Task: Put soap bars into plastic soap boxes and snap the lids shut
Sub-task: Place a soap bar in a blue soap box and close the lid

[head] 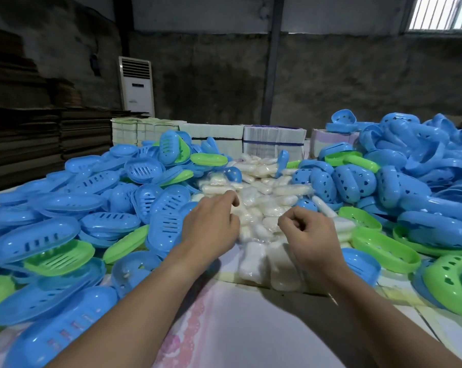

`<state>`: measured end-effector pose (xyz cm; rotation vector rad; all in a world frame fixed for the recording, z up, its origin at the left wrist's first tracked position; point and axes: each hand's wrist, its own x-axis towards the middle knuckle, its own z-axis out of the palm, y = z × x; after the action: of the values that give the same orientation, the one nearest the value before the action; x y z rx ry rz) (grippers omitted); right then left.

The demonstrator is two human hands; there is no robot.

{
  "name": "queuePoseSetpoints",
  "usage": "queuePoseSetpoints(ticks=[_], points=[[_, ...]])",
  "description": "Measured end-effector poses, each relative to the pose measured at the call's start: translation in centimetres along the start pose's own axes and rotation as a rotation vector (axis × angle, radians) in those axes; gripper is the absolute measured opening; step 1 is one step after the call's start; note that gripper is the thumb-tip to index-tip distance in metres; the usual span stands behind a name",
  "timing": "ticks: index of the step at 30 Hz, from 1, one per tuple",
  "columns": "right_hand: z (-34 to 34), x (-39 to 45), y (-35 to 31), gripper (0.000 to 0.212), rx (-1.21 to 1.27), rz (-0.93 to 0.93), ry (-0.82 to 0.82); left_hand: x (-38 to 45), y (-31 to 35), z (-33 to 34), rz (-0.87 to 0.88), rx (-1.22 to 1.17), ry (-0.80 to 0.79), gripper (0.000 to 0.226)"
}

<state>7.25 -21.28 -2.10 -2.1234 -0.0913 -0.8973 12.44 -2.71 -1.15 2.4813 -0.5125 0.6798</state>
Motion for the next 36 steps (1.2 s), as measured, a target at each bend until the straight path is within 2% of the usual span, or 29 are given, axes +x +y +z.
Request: queuePoseSetpoints(ticks=[3, 5, 13, 16, 20, 22, 24, 26, 28, 31, 33, 36], points=[[0.1, 0.0, -0.5, 0.022, -0.001, -0.007, -0.001, 0.4, -0.5, 0.0, -0.021, 0.196, -0.104, 0.052], [0.2, 0.0, -0.7, 0.02, -0.008, -0.004, -0.012, 0.7, -0.6, -0.1, -0.045, 0.265, -0.196, 0.061], [-0.2, 0.0, -0.2, 0.024, -0.069, 0.039, -0.01, 3.2, -2.0, -1.4, -0.125, 0.437, -0.372, 0.058], [0.0, -0.1, -0.4, 0.021, -0.081, 0.034, -0.038, 3.5, -2.4, -1.2, -0.131, 0.445, -0.308, 0.049], [-0.1, -0.1, -0.4, 0.027, -0.09, 0.013, -0.038, 3.7, -2.1, -1.9, -0.045, 0.379, -0.048, 0.029], [-0.3, 0.0, -0.3, 0.03, -0.081, 0.02, -0.011, 3.6, -1.3, -2.5, -0.001, 0.255, 0.08, 0.018], [-0.7, 0.2, -0.3, 0.031, -0.082, 0.044, 0.019, 3.3, 0.1, -3.0, -0.043, -0.011, 0.094, 0.013], [-1.4, 0.5, -0.3, 0.031, -0.122, 0.068, 0.031, 2.4, 1.9, -3.3, -0.23, -0.489, -0.006, 0.012], [-1.9, 0.7, -0.4, 0.022, -0.214, 0.094, -0.023, 0.9, 3.3, -2.5, -0.485, -0.963, -0.143, 0.008], [-2.4, 0.6, -0.6, 0.006, -0.471, 0.128, -0.242, -0.9, 4.2, -0.7, -0.716, -1.306, -0.226, 0.007], [-2.4, 0.1, -0.8, 0.026, -0.623, 0.125, -0.364, -1.3, 4.0, -0.3, -0.806, -1.457, -0.213, 0.008], [-1.8, -0.8, -1.0, 0.059, -0.731, 0.097, -0.455, -1.1, 3.6, -0.8, -0.906, -1.679, -0.227, 0.029]])
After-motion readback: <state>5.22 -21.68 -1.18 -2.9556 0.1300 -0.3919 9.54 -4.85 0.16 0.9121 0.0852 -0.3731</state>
